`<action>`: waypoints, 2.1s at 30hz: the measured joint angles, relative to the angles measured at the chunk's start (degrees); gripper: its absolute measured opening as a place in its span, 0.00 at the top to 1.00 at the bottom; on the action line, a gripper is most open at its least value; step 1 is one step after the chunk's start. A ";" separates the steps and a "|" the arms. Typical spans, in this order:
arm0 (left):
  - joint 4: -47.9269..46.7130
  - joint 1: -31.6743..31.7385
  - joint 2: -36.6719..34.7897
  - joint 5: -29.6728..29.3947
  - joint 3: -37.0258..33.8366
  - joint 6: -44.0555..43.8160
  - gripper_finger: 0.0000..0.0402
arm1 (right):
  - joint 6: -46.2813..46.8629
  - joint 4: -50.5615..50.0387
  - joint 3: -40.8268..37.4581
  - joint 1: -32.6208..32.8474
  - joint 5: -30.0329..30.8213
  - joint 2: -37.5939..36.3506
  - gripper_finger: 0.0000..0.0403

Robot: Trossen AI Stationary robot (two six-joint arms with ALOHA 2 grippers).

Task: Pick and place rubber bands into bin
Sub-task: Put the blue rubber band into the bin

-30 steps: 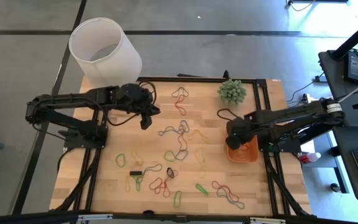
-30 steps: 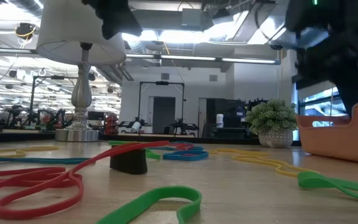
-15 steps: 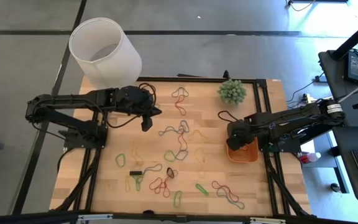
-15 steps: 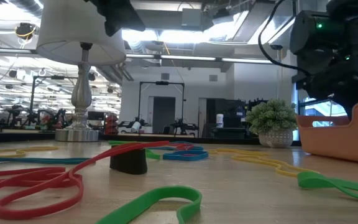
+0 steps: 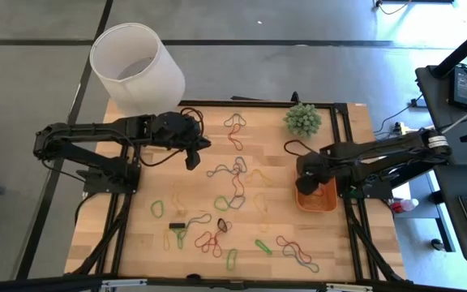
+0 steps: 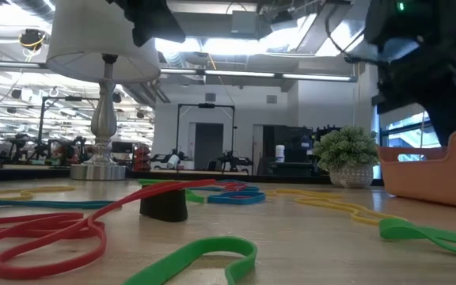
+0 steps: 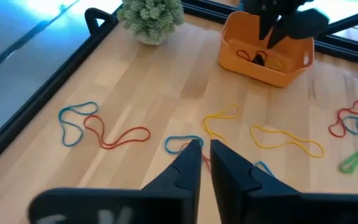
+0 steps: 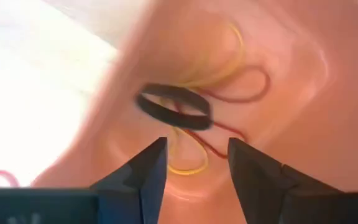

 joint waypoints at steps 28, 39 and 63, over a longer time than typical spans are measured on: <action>10.66 -1.60 -8.85 3.77 -15.87 7.85 0.74 | -30.23 31.42 25.38 -2.67 11.33 24.93 0.62; 12.56 -1.58 -21.17 1.93 -25.16 9.31 0.75 | -18.75 9.81 51.68 -9.63 2.09 54.13 0.62; 11.92 -1.60 -23.06 0.32 -26.21 10.51 0.75 | -11.26 7.65 57.76 -11.22 1.96 62.44 0.93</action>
